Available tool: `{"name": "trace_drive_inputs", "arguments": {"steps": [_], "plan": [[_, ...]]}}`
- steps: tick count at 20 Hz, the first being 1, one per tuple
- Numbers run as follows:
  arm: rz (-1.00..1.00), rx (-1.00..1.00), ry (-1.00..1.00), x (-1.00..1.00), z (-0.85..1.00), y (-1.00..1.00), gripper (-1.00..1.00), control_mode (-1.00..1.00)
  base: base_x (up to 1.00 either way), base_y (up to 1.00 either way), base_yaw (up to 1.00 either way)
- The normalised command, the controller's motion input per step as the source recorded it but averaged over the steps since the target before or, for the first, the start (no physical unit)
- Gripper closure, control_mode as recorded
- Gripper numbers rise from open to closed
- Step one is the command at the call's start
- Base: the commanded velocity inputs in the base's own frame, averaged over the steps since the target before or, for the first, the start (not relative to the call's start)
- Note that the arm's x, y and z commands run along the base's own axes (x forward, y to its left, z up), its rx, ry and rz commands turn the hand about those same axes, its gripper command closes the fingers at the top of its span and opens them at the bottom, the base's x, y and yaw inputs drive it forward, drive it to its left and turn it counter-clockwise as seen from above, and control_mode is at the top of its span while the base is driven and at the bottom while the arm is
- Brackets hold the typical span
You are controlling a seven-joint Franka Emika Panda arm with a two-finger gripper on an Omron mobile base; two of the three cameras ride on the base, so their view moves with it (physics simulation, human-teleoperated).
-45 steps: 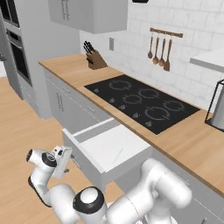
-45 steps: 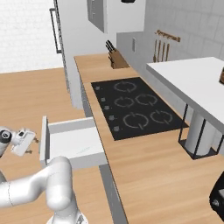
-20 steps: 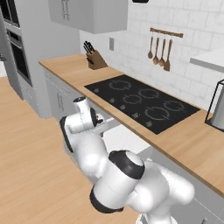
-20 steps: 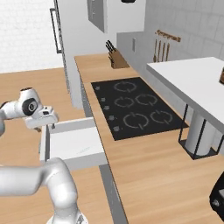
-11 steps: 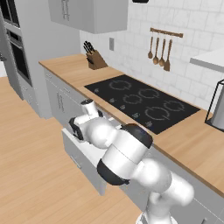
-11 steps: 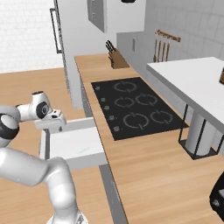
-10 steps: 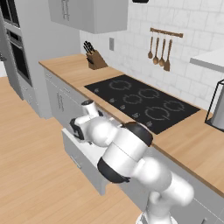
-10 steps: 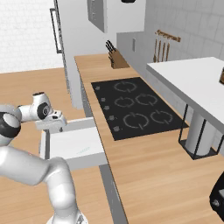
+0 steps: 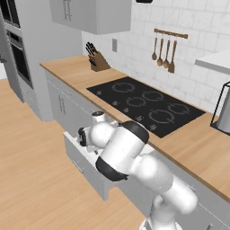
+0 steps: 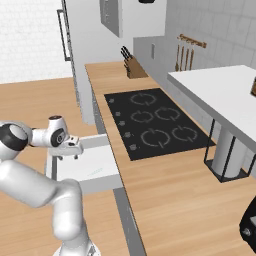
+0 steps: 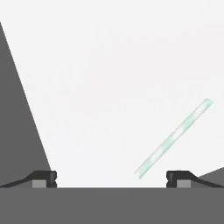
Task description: Take a straw from the drawer in front and place it inside the glass cup on the dining counter.
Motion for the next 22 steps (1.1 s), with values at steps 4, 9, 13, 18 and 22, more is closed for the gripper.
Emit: {"name": "trace_drive_inputs", "arguments": {"steps": [4, 9, 13, 18, 22], "plan": [[0.0, 0.14, 0.0, 0.0, -0.48, -0.07, -1.0, -1.0, 0.0, 0.0, 0.0], [0.0, 0.14, 0.03, 0.0, -0.47, 0.01, -1.0, -1.0, 0.0, 0.0, 0.0], [0.0, 0.15, 0.05, 0.0, -0.29, 0.25, -1.0, -1.0, 0.0, 0.0, 0.0], [0.0, 0.12, 0.02, -0.26, -0.03, 0.73, -1.0, -1.0, 0.0, 0.0, 0.0], [0.0, 0.08, 0.02, -0.48, 0.0, 0.94, -1.0, -1.0, 0.0, 0.0, 0.0]]}}
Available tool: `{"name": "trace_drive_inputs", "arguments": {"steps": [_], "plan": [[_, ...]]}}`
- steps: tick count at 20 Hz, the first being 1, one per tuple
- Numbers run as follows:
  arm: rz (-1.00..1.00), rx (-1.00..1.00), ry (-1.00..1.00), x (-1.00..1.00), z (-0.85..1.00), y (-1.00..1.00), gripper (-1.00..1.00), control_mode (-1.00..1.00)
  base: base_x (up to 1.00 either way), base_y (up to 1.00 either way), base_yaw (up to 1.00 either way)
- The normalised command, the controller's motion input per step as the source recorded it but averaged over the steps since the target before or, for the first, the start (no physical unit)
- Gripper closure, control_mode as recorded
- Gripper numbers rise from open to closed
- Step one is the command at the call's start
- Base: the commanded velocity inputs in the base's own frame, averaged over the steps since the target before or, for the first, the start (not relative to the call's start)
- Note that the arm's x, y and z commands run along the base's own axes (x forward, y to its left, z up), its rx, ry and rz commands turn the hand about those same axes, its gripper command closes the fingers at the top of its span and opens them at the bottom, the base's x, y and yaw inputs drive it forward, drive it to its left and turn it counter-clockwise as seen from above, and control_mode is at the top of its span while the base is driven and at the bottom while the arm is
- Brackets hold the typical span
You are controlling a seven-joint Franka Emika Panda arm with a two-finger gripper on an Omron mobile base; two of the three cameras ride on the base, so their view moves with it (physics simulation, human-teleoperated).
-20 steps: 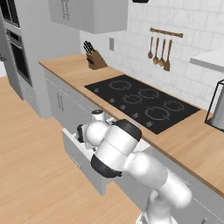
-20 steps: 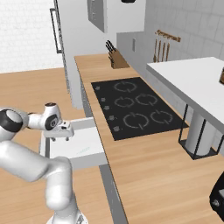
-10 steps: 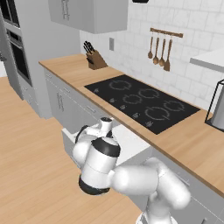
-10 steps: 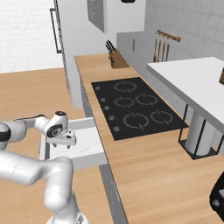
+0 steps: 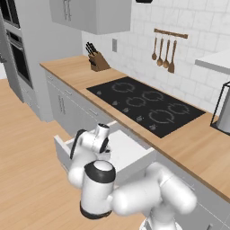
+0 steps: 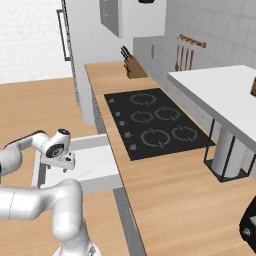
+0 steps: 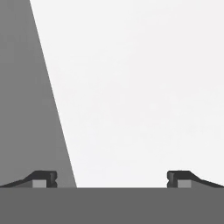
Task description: Take a straw from the drawer in front and place it inside the glass cup on the dining counter.
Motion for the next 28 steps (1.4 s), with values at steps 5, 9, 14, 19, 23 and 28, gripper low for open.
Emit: {"name": "trace_drive_inputs", "arguments": {"steps": [5, 9, 14, 19, 23, 28], "plan": [[0.0, 0.02, 0.02, -0.66, 0.0, 0.99, -1.0, -1.0, 0.0, 0.0, 0.0], [-0.05, -0.01, -0.07, -0.37, 0.29, 0.14, -1.0, -1.0, 0.0, 0.0, 0.0], [-0.19, -0.17, -0.13, 0.17, 0.32, -0.66, -1.0, -1.0, 0.0, 0.0, 0.0], [-0.16, -0.15, -0.05, 0.39, 0.02, -0.72, -1.0, -1.0, 0.0, 0.0, 0.0], [-0.1, -0.04, 0.0, 0.45, 0.0, -0.68, -1.0, -1.0, 0.0, 0.0, 0.0], [-0.02, 0.0, 0.08, 0.45, 0.0, -0.55, -1.0, -1.0, 0.0, 0.0, 0.0]]}}
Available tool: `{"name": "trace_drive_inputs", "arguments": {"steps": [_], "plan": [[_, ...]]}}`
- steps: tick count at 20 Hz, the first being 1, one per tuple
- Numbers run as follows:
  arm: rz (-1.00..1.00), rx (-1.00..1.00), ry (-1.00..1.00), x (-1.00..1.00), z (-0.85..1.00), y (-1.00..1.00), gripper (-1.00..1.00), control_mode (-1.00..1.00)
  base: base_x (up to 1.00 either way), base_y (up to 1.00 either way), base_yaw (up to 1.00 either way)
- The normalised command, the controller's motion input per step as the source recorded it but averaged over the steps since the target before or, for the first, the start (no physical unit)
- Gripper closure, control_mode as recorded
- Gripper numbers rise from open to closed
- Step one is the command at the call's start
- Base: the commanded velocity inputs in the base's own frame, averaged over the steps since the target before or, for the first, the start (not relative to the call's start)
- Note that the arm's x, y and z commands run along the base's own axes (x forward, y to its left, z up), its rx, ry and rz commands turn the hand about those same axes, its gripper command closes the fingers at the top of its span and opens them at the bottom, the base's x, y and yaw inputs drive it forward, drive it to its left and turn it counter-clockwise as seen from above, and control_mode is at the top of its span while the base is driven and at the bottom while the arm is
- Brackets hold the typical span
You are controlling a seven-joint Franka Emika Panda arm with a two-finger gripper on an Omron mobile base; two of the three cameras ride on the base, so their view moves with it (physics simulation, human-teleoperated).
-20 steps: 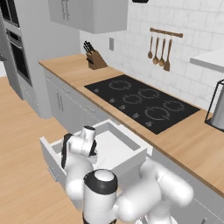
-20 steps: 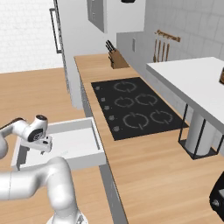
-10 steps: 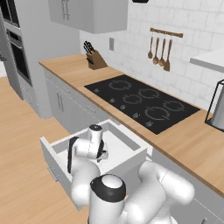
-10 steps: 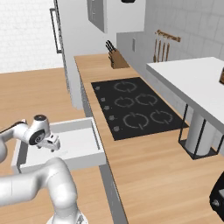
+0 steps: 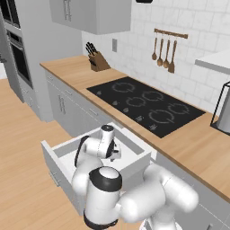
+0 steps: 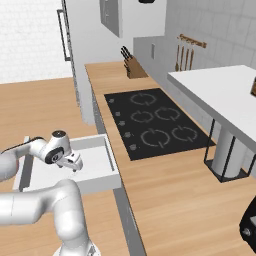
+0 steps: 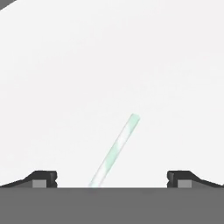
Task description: Take a straw from the drawer in front and place it inside the glass cup on the dining counter.
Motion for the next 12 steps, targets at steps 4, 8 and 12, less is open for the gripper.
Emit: {"name": "trace_drive_inputs", "arguments": {"steps": [4, 8, 12], "plan": [[0.0, 0.02, 0.07, 0.03, -0.13, -0.28, -1.0, -1.0, 0.0, 0.0, 0.0], [0.0, 0.03, 0.06, 0.0, -0.29, -0.13, -1.0, -1.0, 0.0, 0.0, 0.0], [0.0, 0.03, 0.04, 0.04, -0.34, 0.0, -1.0, -1.0, 0.0, 0.0, 0.0]]}}
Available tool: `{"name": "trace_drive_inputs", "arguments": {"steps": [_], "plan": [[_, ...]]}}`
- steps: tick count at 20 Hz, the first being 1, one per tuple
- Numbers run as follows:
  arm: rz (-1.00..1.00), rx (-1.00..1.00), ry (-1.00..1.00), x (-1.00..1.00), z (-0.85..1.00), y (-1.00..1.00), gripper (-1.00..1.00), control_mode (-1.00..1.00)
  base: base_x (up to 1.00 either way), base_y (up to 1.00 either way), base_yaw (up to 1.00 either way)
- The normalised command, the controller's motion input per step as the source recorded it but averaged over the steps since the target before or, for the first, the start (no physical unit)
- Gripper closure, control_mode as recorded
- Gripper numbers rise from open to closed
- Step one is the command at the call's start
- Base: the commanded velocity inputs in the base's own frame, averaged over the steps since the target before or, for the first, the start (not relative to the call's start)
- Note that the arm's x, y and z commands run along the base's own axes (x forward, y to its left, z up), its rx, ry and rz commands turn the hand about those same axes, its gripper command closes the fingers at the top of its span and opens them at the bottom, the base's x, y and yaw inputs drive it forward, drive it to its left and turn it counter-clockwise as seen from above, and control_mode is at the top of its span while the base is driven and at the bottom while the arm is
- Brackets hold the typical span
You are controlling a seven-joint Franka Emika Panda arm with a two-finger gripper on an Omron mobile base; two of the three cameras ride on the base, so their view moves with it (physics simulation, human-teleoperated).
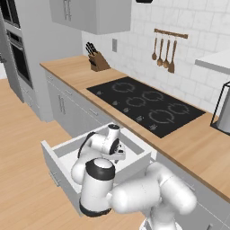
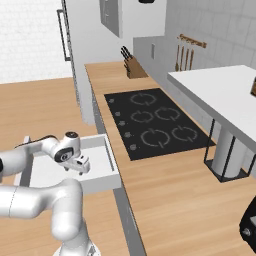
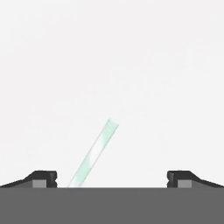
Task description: Take a straw from the drawer in front and place it inside the glass cup on the dining counter.
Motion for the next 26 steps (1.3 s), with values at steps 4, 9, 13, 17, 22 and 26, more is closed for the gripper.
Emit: {"name": "trace_drive_inputs", "arguments": {"steps": [4, 9, 13, 17, 22, 26], "plan": [[0.0, 0.0, 0.02, 0.04, -0.37, 0.03, -1.0, -1.0, 0.0, 0.0, 0.0], [0.0, 0.0, 0.02, 0.0, -0.29, 0.22, -1.0, -1.0, 0.0, 0.0, 0.0], [0.0, 0.0, 0.0, 0.0, -0.16, 0.35, -1.0, -1.0, 0.0, 0.0, 0.0], [0.0, 0.0, 0.01, 0.0, -0.22, 0.32, -1.0, -1.0, 0.0, 0.0, 0.0], [0.0, 0.0, 0.04, 0.0, -0.45, 0.2, -1.0, -1.0, 0.0, 0.0, 0.0], [0.0, 0.0, 0.03, 0.0, -0.54, 0.18, 1.0, -1.0, 0.0, 0.0, 0.0]]}}
